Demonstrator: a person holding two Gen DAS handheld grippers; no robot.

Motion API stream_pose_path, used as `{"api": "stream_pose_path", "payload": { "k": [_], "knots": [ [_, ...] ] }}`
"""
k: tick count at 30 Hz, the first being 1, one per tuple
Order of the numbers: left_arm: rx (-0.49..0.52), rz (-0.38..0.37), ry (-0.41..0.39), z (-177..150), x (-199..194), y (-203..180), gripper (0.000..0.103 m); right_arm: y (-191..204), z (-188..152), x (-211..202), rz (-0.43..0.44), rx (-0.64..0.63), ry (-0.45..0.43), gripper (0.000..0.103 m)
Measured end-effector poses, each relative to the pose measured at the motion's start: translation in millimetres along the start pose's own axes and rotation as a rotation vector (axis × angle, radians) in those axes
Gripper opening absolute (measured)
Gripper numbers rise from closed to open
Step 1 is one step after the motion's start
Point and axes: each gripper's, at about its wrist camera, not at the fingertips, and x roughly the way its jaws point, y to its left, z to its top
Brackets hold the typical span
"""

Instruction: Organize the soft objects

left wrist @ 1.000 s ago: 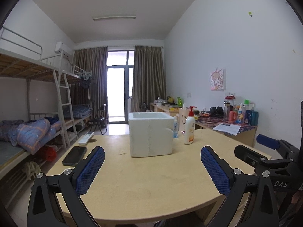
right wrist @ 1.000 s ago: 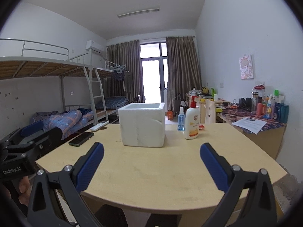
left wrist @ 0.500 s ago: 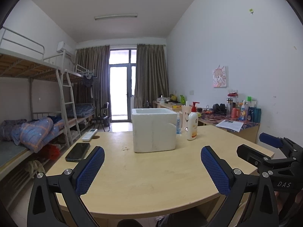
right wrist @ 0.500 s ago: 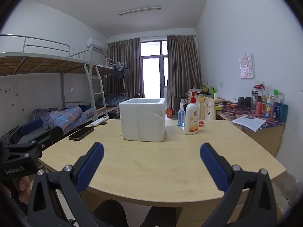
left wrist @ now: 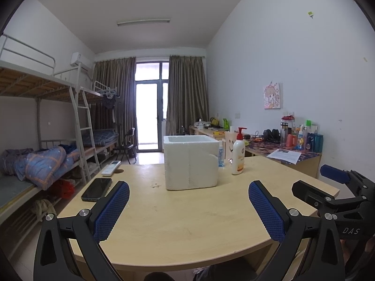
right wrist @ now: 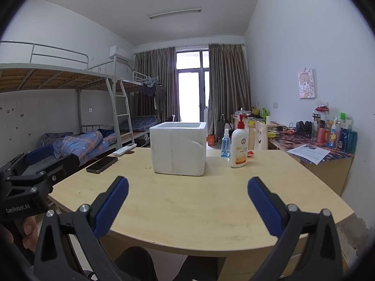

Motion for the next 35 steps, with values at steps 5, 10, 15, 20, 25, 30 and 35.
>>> {"api": "stream_pose_path", "payload": {
  "k": [5,10,15,20,25,30,35],
  "knots": [
    [-0.006,0.004,-0.004,0.9,-2.4,1.3,0.102,0.9,0.2,1.2,-0.006,0.002,0.001,0.103],
    [-0.001,-0.005,0.011,0.2,0.6,1.4,0.102,-1.1,-0.6,1.5,-0.004,0.011,0.003,0.103],
    [-0.001,-0.019,0.022,-0.3,0.8,1.7,0.102,-1.7,-1.5,2.1,0.000,0.009,0.008,0.103],
    [-0.005,-0.024,0.028,-0.2,2.1,3.3,0.102,-1.2,-1.1,1.8,0.000,0.008,0.010,0.103],
    [-0.006,-0.021,0.026,-0.4,1.7,3.0,0.102,-1.4,-1.1,2.3,0.000,0.008,0.011,0.103],
    [-0.008,-0.022,0.026,-1.1,2.1,3.1,0.102,-0.5,-1.3,3.1,0.002,0.006,0.014,0.103],
    [-0.011,-0.023,0.021,-0.8,1.9,3.9,0.102,-1.0,-1.5,4.1,0.001,0.003,0.015,0.103]
  ]
}}
